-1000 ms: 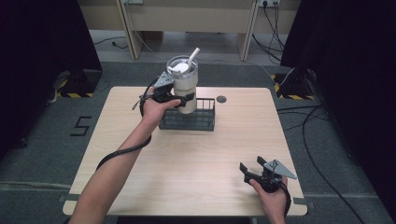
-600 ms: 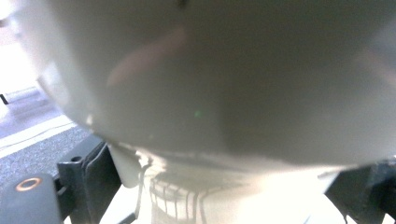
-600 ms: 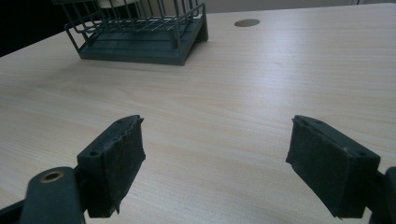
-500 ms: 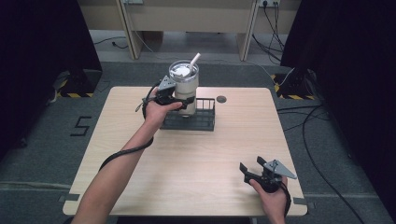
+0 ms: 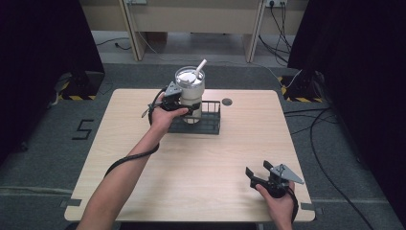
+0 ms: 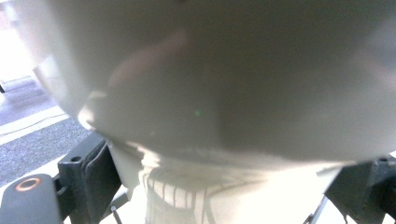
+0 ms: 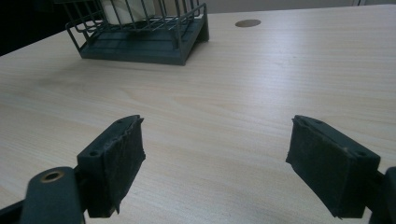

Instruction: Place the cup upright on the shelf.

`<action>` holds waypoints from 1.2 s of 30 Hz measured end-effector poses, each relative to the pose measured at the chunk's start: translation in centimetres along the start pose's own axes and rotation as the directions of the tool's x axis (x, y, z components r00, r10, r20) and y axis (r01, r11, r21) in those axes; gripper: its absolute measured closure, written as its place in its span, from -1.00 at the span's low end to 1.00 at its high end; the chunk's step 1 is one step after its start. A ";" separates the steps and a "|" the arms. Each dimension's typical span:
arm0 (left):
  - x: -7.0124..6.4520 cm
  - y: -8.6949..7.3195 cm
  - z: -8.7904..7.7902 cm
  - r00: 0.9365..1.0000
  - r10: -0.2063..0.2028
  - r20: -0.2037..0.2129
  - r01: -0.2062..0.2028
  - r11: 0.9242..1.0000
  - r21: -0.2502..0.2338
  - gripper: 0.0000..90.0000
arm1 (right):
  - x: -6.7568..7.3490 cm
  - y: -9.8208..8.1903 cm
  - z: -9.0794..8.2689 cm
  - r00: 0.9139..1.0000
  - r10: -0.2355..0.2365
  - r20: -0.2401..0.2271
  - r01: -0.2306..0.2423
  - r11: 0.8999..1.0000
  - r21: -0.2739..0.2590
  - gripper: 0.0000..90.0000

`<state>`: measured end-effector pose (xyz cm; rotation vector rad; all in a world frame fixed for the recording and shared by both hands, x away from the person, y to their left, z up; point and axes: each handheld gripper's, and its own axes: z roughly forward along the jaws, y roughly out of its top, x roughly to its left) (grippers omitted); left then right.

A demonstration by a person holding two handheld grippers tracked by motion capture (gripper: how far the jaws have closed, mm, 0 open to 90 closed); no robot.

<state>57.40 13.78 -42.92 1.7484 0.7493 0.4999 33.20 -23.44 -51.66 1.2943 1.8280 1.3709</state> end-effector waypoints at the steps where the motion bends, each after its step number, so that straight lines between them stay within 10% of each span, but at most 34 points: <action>1: 0.0 -0.1 0.0 1.000 -0.004 0.000 0.004 1.000 0.000 -0.78 | 0.0 0.0 0.0 1.000 -0.001 0.000 0.001 1.000 -0.001 -0.58; 36: -0.3 -1.6 0.0 1.000 -0.009 -0.005 0.009 0.998 -0.063 -0.82 | 0.1 0.0 0.0 1.000 -0.009 -0.003 0.009 1.000 0.007 -0.58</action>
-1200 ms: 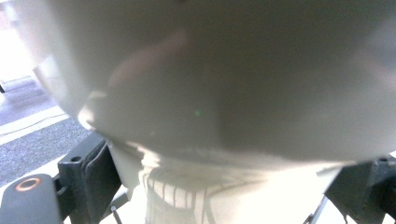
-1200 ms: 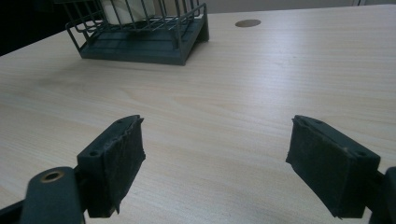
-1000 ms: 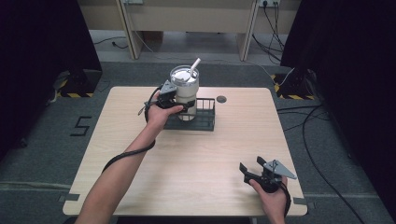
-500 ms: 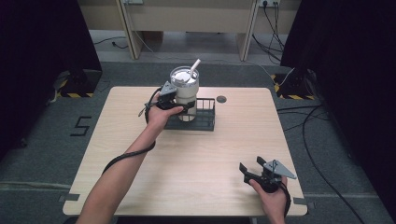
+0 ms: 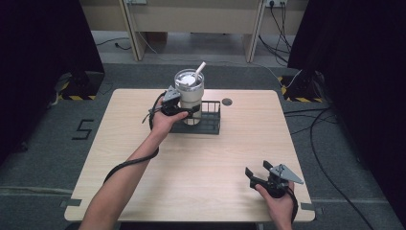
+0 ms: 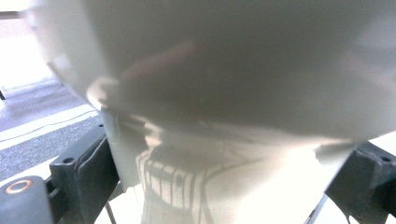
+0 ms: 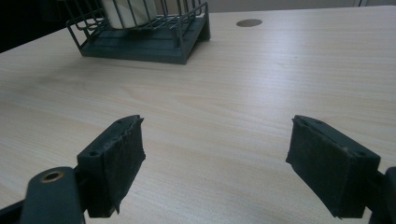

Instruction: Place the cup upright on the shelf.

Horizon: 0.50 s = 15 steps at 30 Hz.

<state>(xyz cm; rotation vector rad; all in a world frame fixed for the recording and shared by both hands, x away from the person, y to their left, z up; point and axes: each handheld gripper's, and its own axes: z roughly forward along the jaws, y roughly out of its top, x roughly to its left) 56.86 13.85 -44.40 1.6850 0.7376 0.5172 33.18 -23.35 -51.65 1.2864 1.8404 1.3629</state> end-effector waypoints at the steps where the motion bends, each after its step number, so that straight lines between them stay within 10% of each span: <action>1: -0.1 0.0 0.0 1.000 0.001 -0.005 -0.001 1.000 0.001 -0.82 | 0.0 0.0 0.0 1.000 -0.001 0.000 0.001 1.000 0.000 -0.58; 15: -0.4 -0.1 -1.0 1.000 -0.004 -0.021 0.004 1.000 0.015 -0.81 | 0.1 0.0 0.0 1.000 -0.002 0.002 0.002 1.000 -0.001 -0.58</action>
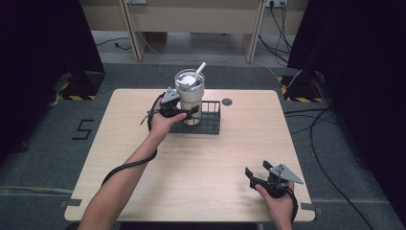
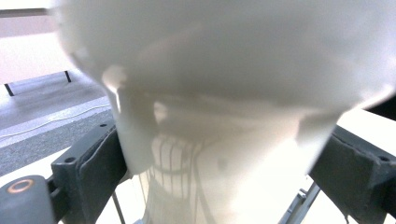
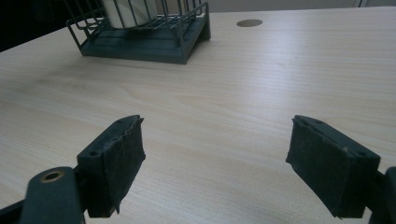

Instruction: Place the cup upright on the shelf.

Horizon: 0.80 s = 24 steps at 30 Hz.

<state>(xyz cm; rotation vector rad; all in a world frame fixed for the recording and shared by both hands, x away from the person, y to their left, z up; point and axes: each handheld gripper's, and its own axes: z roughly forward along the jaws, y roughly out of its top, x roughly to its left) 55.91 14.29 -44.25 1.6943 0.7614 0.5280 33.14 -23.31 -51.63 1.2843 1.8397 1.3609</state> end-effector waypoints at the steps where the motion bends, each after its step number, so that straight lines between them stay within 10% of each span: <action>1: 0.0 0.0 -0.1 1.000 -0.001 0.000 0.001 1.000 0.001 -0.81 | 0.0 0.0 0.0 1.000 0.000 0.000 0.000 1.000 0.000 -0.58; 24: 0.5 -0.2 -4.4 1.000 0.022 0.008 -0.022 1.000 -0.018 -0.68 | 0.1 0.0 0.1 1.000 -0.003 0.006 0.003 1.000 0.004 -0.58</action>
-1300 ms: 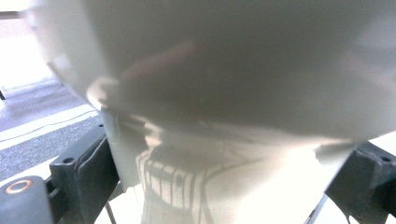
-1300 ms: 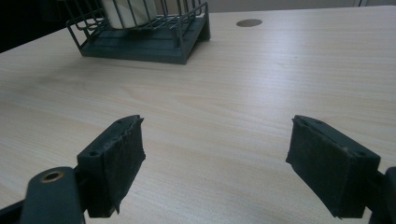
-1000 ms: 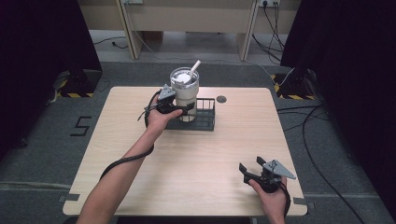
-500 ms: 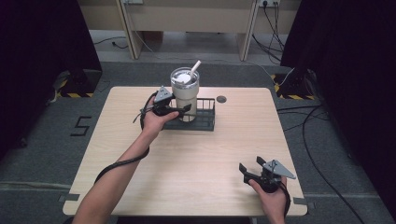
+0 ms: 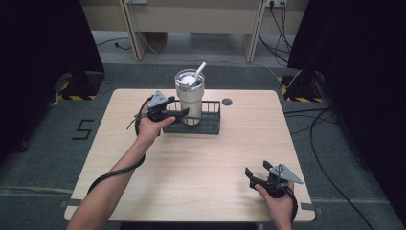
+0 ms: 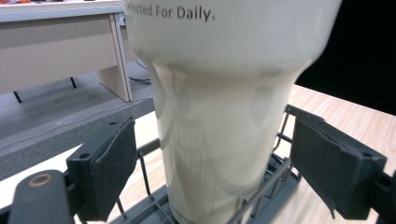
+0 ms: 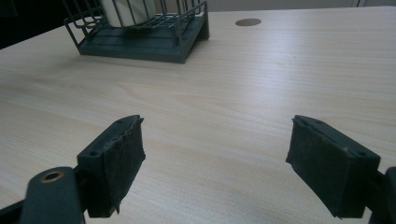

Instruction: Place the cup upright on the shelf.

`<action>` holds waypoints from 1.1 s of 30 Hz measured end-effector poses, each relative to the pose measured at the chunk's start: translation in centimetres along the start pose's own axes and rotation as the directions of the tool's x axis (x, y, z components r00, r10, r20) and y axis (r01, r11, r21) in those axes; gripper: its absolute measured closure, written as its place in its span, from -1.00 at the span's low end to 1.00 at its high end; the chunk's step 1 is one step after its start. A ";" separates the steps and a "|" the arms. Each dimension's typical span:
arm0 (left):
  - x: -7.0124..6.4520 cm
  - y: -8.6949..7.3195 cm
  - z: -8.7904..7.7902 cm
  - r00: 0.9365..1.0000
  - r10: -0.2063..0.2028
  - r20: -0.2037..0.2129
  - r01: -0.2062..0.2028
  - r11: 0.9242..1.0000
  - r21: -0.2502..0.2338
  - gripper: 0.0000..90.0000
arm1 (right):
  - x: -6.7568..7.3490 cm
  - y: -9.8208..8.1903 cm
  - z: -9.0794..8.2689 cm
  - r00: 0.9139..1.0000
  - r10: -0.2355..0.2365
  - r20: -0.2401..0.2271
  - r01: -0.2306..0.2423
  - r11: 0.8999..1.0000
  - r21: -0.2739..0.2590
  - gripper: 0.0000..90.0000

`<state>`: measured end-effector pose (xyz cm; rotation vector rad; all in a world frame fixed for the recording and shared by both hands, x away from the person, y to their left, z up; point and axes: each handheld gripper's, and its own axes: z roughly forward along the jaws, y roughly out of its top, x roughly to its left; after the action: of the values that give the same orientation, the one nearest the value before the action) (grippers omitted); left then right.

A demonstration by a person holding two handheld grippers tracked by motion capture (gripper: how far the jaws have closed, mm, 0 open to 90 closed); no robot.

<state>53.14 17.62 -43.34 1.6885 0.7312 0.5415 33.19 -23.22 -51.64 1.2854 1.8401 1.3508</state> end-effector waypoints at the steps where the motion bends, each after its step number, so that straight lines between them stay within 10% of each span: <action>1: 0.0 0.0 -0.1 1.000 -0.003 0.002 0.003 1.000 -0.003 -0.68 | 0.0 0.0 0.0 1.000 0.000 0.002 0.000 1.000 0.001 -0.58; 33: -0.2 -1.8 -5.2 1.000 -0.011 -0.001 0.011 0.999 -0.031 -0.68 | -0.1 0.0 0.0 1.000 0.020 0.009 -0.020 1.000 0.001 -0.58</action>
<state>49.11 21.32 -43.92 1.6549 0.7284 0.5434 33.25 -23.33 -51.65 1.3118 1.8262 1.3527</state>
